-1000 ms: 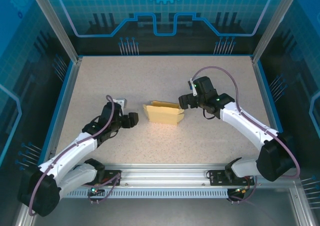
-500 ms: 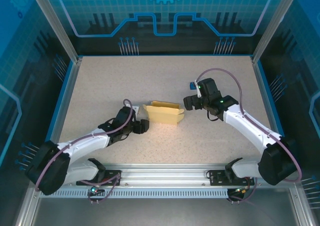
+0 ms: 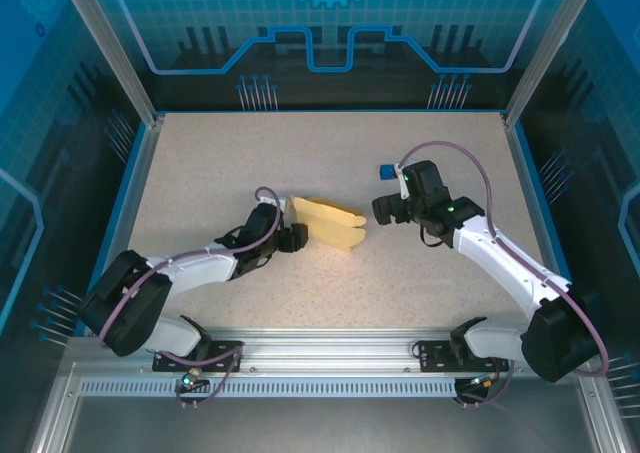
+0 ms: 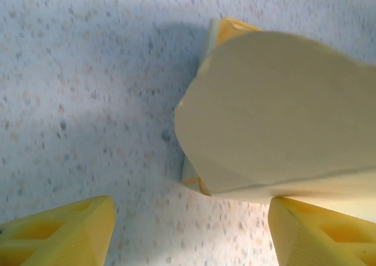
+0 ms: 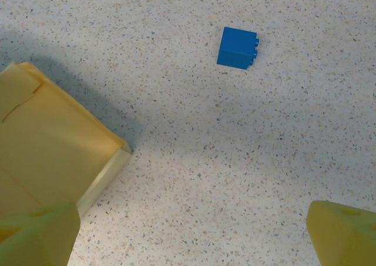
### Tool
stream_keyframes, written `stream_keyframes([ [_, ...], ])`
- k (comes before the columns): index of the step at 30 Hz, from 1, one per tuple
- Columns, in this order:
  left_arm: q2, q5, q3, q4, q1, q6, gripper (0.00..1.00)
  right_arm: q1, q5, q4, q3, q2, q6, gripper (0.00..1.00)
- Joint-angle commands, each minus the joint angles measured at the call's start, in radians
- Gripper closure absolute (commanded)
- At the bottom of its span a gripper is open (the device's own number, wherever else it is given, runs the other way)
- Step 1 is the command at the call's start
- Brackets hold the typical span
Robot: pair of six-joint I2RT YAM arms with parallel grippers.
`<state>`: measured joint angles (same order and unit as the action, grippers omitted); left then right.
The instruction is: Fold the paper box
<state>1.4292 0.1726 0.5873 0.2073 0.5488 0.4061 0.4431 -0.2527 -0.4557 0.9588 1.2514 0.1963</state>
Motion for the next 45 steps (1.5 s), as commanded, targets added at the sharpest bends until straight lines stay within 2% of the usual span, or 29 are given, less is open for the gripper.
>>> stream_keyframes([
  [1, 0.057, 0.018, 0.066, 0.053, -0.034, 0.004, 0.30, -0.021, -0.011, -0.022, -0.017, -0.027, -0.011, 0.00],
  [5, 0.140, 0.000, 0.152, 0.055, -0.052, -0.026, 0.30, -0.057, -0.011, -0.034, -0.026, -0.040, 0.011, 0.00],
  [9, 0.235, -0.045, 0.264, 0.039, -0.071, -0.048, 0.30, -0.109, 0.041, -0.031, -0.032, -0.039, 0.043, 0.00],
  [19, 0.436, -0.175, 0.545, -0.050, -0.072, -0.074, 0.30, -0.124, 0.074, -0.031, -0.053, 0.055, 0.103, 0.02],
  [24, 0.473, -0.196, 0.652, -0.125, -0.071, -0.117, 0.29, -0.122, 0.195, 0.014, -0.074, 0.101, 0.143, 0.09],
  [32, 0.357, -0.165, 0.572, -0.116, -0.117, -0.106, 0.28, -0.072, 0.431, 0.196, -0.161, 0.153, 0.254, 0.13],
  [39, 0.165, -0.116, 0.384, -0.086, -0.166, -0.074, 0.28, 0.014, 0.480, 0.379, -0.235, 0.195, 0.371, 0.14],
  [45, -0.002, -0.081, 0.243, -0.086, -0.206, -0.053, 0.27, 0.083, 0.479, 0.459, -0.239, 0.238, 0.431, 0.17],
])
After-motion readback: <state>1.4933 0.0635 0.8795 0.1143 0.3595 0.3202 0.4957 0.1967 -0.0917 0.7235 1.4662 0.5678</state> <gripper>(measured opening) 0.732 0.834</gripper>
